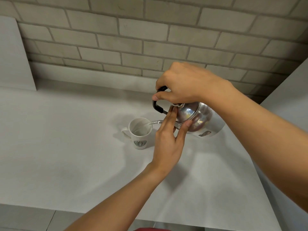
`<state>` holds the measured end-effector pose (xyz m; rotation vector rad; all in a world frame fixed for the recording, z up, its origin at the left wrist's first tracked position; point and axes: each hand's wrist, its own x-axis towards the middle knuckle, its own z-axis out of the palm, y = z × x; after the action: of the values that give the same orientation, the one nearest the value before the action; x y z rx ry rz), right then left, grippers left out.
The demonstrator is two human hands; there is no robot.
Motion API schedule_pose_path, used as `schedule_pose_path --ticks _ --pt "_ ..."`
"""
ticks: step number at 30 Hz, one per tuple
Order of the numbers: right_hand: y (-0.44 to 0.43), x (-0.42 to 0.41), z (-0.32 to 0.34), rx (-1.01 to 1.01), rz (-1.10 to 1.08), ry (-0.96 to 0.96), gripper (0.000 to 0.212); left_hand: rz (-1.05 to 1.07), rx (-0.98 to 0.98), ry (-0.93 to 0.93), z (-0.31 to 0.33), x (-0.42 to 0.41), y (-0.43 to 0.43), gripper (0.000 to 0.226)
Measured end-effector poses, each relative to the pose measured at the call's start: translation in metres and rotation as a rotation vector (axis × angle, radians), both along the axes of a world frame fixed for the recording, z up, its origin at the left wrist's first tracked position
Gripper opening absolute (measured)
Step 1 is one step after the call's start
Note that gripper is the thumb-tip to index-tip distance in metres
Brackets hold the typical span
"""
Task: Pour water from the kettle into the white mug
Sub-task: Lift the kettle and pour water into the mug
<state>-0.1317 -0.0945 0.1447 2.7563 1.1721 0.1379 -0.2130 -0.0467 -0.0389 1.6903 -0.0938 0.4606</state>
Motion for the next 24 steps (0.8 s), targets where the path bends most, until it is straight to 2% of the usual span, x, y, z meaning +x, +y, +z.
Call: schedule_pose_path --ticks 24 --pt "0.012 0.006 0.003 -0.066 0.017 -0.044 0.043 0.025 -0.085 -0.049 0.002 0.002 -0.004 0.059"
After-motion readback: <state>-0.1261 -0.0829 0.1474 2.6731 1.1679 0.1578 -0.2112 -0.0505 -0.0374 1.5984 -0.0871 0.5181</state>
